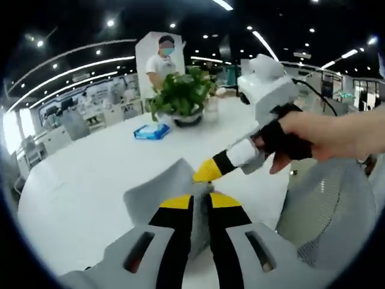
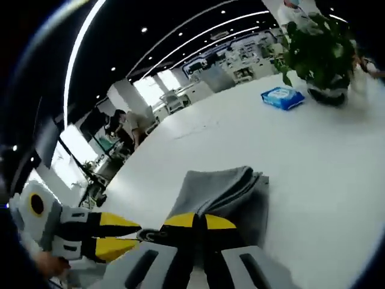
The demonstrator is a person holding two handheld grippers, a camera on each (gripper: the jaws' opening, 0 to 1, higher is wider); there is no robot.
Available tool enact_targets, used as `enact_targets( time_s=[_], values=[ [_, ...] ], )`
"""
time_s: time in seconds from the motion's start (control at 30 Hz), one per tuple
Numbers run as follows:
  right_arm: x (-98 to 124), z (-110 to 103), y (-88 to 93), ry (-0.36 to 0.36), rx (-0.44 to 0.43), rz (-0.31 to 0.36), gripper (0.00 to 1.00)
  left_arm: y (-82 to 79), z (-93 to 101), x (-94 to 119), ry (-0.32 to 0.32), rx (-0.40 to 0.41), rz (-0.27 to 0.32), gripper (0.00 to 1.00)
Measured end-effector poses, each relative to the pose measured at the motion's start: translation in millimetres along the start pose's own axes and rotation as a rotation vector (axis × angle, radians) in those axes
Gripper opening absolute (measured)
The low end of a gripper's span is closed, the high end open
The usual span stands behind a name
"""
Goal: Open the folded towel by lifting each exposed corner and separating the folded layers until the towel lies flat within the target outline without major curled edges
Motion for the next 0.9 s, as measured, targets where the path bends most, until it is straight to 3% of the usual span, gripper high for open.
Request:
enact_targets(
  time_s=[0.13, 0.23, 0.3, 0.43, 0.47, 0.5, 0.6, 0.7, 0.9],
  values=[
    [1, -19, -5.4, 0.063, 0.168, 0.005, 0.00, -23.9, -23.2, 3, 0.006, 0.033, -0.004, 0.08],
    [0, -29, -7.4, 0.096, 0.272, 0.004, 0.00, -39.0, -35.7, 4, 0.046, 0.089, -0.012, 0.09],
    [-1, -35, -8.2, 0.126, 0.341, 0.002, 0.00, -41.0, -39.2, -1, 0.064, 0.108, -0.055, 0.09],
    [-3, -45, -9.2, 0.162, 0.459, -0.007, 0.00, -33.6, -38.2, -14, 0.120, 0.101, -0.200, 0.10],
    [-3, -47, -9.4, 0.176, 0.488, -0.009, 0.00, -33.3, -39.6, -15, 0.115, 0.107, -0.215, 0.11],
    [-4, -49, -9.4, 0.194, 0.526, -0.014, 0.00, -37.5, -42.1, -17, 0.110, 0.104, -0.194, 0.11],
    [-7, -54, -8.6, 0.221, 0.601, -0.018, 0.00, -39.6, -42.6, -19, 0.146, 0.154, -0.226, 0.14],
    [-8, -59, -8.3, 0.255, 0.680, -0.015, 0.00, -35.0, -46.5, -25, 0.123, 0.119, -0.314, 0.16],
    [-12, -67, -4.6, 0.295, 0.802, -0.029, 0.00, -36.8, -48.2, -32, 0.119, 0.144, -0.339, 0.16]
  ],
)
Point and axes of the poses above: the point that each gripper's makers call its tool centre point, and the gripper's own axes: x roughly backward along the fingers, z roughly to its right, y roughly out of its underside, the point moved 6 cm from there along x, roughly backward along the fingers, and after that the axes turned 13 degrees about -z, right-handed, at the moved point
